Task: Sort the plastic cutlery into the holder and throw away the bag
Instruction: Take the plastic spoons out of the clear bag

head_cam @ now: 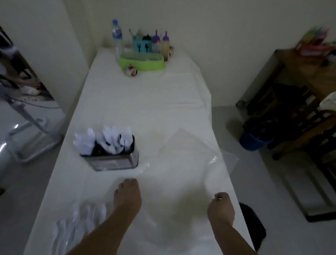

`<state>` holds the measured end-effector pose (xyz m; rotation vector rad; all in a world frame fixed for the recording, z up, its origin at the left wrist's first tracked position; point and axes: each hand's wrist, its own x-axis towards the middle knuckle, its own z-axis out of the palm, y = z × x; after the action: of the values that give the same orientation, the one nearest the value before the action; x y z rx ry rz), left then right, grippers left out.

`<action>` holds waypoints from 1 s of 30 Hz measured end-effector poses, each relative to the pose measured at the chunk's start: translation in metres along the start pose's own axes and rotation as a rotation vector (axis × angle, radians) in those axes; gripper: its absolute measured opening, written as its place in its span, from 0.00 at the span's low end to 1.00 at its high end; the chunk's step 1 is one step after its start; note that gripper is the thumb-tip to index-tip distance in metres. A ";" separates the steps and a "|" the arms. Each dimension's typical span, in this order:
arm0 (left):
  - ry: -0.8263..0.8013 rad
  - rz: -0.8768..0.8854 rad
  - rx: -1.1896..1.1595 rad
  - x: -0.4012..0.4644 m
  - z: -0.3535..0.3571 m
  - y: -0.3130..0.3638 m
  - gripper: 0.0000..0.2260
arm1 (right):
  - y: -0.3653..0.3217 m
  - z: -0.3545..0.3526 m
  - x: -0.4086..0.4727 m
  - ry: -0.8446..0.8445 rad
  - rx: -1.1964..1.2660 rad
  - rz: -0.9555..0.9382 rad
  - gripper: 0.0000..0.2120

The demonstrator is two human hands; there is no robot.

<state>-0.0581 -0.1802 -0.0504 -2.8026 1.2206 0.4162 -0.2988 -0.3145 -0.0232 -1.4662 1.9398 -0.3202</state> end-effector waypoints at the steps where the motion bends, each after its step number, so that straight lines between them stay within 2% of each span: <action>1: 0.008 -0.004 -0.003 0.003 0.003 0.003 0.16 | -0.007 0.000 0.014 0.017 0.001 -0.030 0.10; 7: -0.013 -0.148 -0.192 0.024 0.005 0.032 0.11 | -0.065 0.003 0.079 0.064 0.072 -0.155 0.12; 14: 0.022 -0.185 -0.318 0.062 0.009 0.064 0.08 | -0.116 0.014 0.138 0.072 0.056 -0.258 0.09; 19: 0.004 -0.238 -0.323 0.088 0.006 0.077 0.13 | -0.130 0.026 0.168 0.058 0.048 -0.282 0.08; 23: 0.039 -0.237 -0.325 0.103 0.002 0.083 0.08 | -0.134 0.036 0.187 0.051 0.042 -0.302 0.09; 30: 0.183 -0.228 -0.454 0.131 -0.018 0.096 0.06 | -0.151 0.042 0.211 0.061 0.091 -0.310 0.09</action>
<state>-0.0388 -0.3420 -0.0630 -3.3856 0.9071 0.4813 -0.1873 -0.5516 -0.0465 -1.7131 1.7171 -0.5891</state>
